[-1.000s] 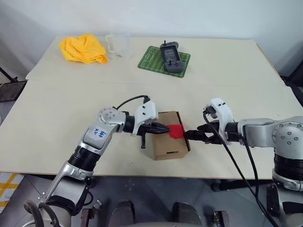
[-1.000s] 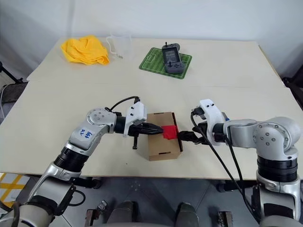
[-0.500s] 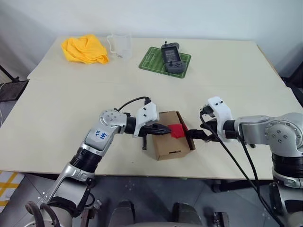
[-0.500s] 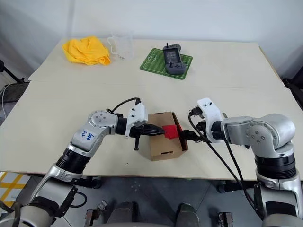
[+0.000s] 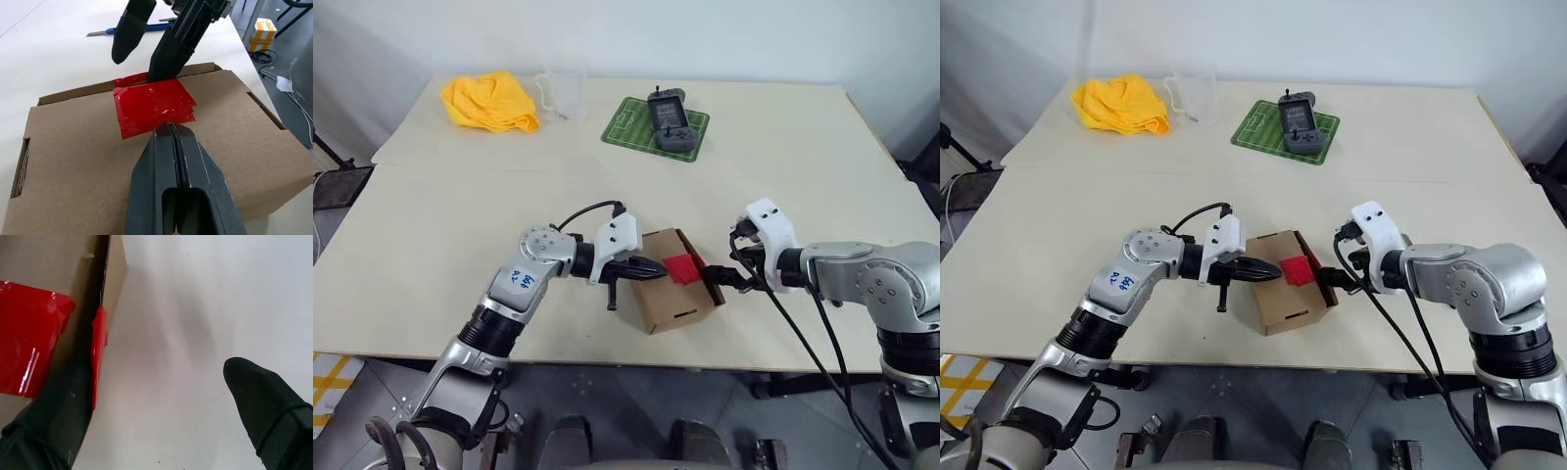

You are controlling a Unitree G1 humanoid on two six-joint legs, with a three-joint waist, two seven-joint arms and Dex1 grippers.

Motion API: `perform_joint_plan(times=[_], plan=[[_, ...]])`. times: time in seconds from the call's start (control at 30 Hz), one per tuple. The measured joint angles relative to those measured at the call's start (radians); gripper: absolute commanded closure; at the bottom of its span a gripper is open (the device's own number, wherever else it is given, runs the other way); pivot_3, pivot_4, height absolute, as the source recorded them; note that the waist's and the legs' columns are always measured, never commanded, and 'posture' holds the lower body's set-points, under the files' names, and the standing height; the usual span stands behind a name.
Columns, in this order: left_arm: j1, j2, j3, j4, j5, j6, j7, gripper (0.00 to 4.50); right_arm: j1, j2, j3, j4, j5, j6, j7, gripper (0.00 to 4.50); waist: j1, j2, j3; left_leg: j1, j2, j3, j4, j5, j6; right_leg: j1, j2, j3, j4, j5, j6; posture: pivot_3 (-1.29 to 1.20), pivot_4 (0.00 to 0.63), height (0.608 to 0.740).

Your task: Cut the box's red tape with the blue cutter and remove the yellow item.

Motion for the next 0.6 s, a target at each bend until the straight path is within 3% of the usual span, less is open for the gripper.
perform_joint_plan(times=[0.37,0.6], plan=[[0.005,0.003,0.006,-0.015,0.000,0.046,0.014,4.50,0.027,0.014,-0.027,0.060,-0.076,0.056,0.002,0.08,-0.003,0.001,-0.001,0.000,0.000,0.000,-0.001,0.000,0.000,0.000,0.000,0.000,0.000,0.000,0.000,0.00,0.150,0.740],[0.020,0.018,0.017,-0.026,-0.009,0.009,-0.010,4.50,-0.019,0.022,-0.191,0.126,-0.035,0.132,0.089,0.08,-0.004,0.001,-0.001,0.000,0.000,0.000,-0.002,0.000,0.000,-0.001,0.000,0.000,-0.001,0.000,0.000,0.00,0.150,0.740]])
